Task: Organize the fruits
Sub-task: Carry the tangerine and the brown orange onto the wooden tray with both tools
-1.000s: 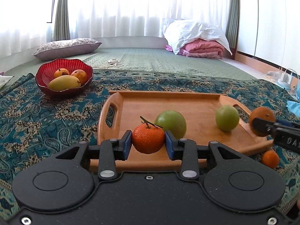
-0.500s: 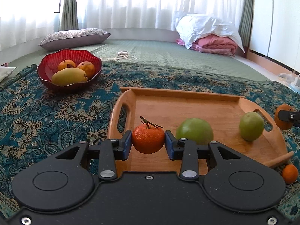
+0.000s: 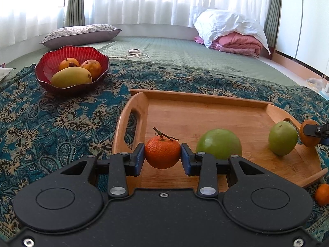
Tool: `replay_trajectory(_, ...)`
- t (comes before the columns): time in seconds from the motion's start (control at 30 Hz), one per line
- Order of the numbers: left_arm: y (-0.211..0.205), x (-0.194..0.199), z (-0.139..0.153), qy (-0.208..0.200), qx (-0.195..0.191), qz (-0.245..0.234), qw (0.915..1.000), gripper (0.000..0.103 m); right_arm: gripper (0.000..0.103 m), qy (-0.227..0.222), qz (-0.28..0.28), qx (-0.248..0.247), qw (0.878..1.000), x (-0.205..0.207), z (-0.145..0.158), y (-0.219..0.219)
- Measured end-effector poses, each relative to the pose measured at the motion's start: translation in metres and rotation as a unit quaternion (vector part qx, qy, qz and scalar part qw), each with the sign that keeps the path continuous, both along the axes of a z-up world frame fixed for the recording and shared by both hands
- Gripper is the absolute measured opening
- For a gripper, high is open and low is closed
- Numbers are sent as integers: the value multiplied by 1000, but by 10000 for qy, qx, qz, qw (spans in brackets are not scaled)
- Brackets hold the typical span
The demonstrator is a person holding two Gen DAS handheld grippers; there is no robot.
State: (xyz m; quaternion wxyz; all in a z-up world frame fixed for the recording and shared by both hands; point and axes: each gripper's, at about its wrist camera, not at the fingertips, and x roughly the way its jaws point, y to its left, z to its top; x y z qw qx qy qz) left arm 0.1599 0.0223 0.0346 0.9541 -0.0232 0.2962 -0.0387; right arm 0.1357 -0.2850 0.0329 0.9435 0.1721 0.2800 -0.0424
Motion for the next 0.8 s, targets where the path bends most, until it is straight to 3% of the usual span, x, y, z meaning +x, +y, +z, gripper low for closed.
replay_trajectory(0.8, -3, 4, -6, 19, -3, -169, 9999, 36, 54, 143, -18, 244, 9996, 11, -7, -3)
